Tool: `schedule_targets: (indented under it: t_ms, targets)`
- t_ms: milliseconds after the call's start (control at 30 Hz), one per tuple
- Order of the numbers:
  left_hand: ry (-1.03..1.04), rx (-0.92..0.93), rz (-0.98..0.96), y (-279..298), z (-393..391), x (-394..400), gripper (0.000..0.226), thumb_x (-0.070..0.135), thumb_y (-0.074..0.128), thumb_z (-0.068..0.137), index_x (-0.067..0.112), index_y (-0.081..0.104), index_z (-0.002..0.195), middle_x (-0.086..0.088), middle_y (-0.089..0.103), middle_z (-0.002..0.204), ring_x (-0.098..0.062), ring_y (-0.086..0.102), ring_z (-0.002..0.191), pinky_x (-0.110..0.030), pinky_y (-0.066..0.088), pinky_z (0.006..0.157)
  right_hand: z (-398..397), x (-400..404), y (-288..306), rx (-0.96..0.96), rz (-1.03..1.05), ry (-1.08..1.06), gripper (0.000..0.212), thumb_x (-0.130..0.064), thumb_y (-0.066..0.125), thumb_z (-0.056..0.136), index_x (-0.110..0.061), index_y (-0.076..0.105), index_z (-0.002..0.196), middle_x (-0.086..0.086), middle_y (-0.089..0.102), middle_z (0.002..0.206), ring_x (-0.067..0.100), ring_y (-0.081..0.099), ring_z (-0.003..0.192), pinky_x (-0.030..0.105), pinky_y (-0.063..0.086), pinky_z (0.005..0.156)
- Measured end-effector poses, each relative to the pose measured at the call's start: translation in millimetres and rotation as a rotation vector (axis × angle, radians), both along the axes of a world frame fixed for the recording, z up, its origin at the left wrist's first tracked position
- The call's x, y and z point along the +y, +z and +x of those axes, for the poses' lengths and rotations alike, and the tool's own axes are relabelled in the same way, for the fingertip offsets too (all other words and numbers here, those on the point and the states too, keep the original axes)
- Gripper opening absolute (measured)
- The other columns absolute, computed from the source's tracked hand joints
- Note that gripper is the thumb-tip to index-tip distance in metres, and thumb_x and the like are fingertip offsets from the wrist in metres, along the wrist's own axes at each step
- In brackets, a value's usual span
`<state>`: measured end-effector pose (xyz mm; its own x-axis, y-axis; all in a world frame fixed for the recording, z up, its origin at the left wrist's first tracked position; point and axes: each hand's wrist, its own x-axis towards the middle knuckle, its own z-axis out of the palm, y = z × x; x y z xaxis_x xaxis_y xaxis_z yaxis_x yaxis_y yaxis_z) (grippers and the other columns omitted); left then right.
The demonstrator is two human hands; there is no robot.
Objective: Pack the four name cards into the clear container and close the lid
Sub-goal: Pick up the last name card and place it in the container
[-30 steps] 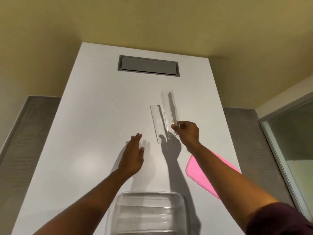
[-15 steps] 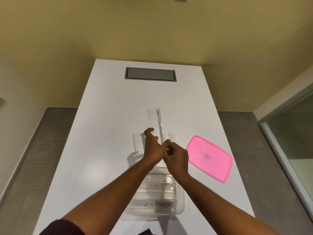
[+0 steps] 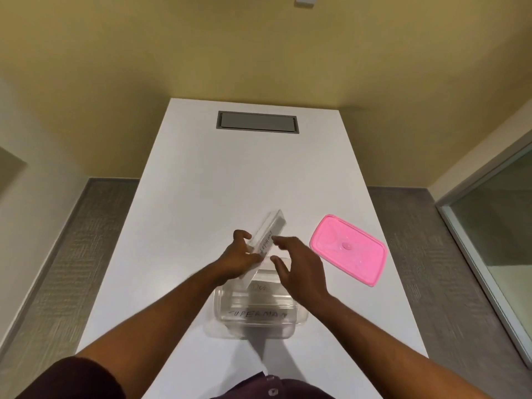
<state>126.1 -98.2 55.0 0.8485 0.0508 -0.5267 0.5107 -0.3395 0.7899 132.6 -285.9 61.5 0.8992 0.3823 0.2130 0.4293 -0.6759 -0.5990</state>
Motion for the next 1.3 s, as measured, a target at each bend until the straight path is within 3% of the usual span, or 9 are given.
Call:
schedule_targets:
  t_ms: [167, 233, 367, 467, 667, 800, 1000, 1200, 1300]
  targets:
    - [-0.281, -0.007, 0.085, -8, -20, 15, 0.059, 0.016, 0.073, 0.079, 0.025, 0.036, 0.124, -0.008, 0.06, 0.112, -0.022, 0.061, 0.099, -0.039, 0.053, 0.086, 22, -13, 10, -0.03, -0.345, 0.249, 0.086, -0.021, 0.085, 0.075, -0.026, 0.041, 0.148, 0.001, 0.046, 0.15, 0.023, 0.041, 0.138, 0.036, 0.047, 0.101]
    - [-0.327, -0.021, 0.07, -12, -26, 18, 0.058, 0.017, 0.074, 0.076, 0.028, 0.039, 0.121, -0.007, 0.063, 0.113, -0.021, 0.061, 0.105, -0.039, 0.052, 0.091, 26, -19, 7, -0.009, -0.467, 0.372, 0.078, -0.02, 0.085, 0.075, -0.022, 0.05, 0.144, 0.003, 0.051, 0.149, 0.025, 0.043, 0.138, 0.039, 0.043, 0.107]
    - [-0.374, -0.051, 0.058, -20, -31, 21, 0.056, 0.016, 0.076, 0.074, 0.032, 0.046, 0.118, 0.002, 0.063, 0.118, -0.013, 0.057, 0.117, -0.032, 0.049, 0.096, 19, -31, -4, -0.013, -0.487, 0.367, 0.049, -0.015, 0.074, 0.084, -0.024, 0.062, 0.13, -0.004, 0.065, 0.132, 0.023, 0.06, 0.12, 0.039, 0.056, 0.085]
    - [-0.414, -0.115, 0.132, -30, -35, 26, 0.053, 0.024, 0.077, 0.076, 0.032, 0.053, 0.122, 0.008, 0.06, 0.124, -0.007, 0.055, 0.119, -0.029, 0.046, 0.1, 13, -36, -15, -0.006, -0.467, 0.314, 0.045, -0.012, 0.073, 0.082, -0.027, 0.068, 0.124, -0.006, 0.072, 0.123, 0.024, 0.068, 0.108, 0.038, 0.057, 0.077]
    - [-0.324, -0.273, 0.478, -45, -42, 38, 0.043, 0.05, 0.075, 0.077, 0.036, 0.064, 0.116, 0.012, 0.068, 0.12, -0.011, 0.061, 0.111, -0.031, 0.049, 0.091, 2, -41, -37, 0.099, -0.415, 0.145, 0.041, -0.018, 0.071, 0.084, -0.033, 0.071, 0.122, -0.008, 0.074, 0.12, 0.024, 0.069, 0.109, 0.034, 0.054, 0.084]
    - [-0.384, -0.274, 0.615, -61, -40, 33, 0.046, 0.04, 0.069, 0.086, 0.03, 0.06, 0.13, 0.004, 0.064, 0.133, -0.02, 0.056, 0.124, -0.035, 0.044, 0.102, -1, -34, -49, 0.147, -0.428, 0.102, 0.042, -0.016, 0.065, 0.087, -0.032, 0.069, 0.126, -0.007, 0.074, 0.122, 0.027, 0.068, 0.11, 0.035, 0.053, 0.086]
    - [-0.504, -0.234, 0.829, -73, -37, 24, 0.045, 0.023, 0.054, 0.095, 0.027, 0.052, 0.139, 0.003, 0.064, 0.135, -0.017, 0.051, 0.131, -0.048, 0.0, 0.124, 6, -22, -65, 0.197, -0.522, 0.145, 0.05, -0.005, 0.052, 0.086, -0.026, 0.065, 0.13, 0.001, 0.074, 0.115, 0.029, 0.066, 0.108, 0.035, 0.053, 0.086]
    - [-0.473, -0.219, 0.877, -78, -43, 18, 0.038, 0.02, 0.058, 0.089, 0.029, 0.063, 0.126, 0.004, 0.074, 0.112, -0.014, 0.062, 0.116, -0.046, -0.022, 0.118, 7, -20, -84, 0.197, -0.658, 0.167, 0.048, 0.0, 0.053, 0.085, -0.026, 0.066, 0.122, 0.001, 0.074, 0.106, 0.03, 0.068, 0.099, 0.037, 0.055, 0.079]
    - [-0.447, -0.215, 0.874, -85, -43, 15, 0.038, 0.017, 0.059, 0.088, 0.03, 0.063, 0.124, 0.004, 0.075, 0.109, -0.014, 0.065, 0.112, -0.046, -0.02, 0.119, 8, -19, -91, 0.207, -0.729, 0.165, 0.038, 0.001, 0.053, 0.083, -0.024, 0.065, 0.109, 0.001, 0.073, 0.099, 0.031, 0.069, 0.09, 0.035, 0.052, 0.07]
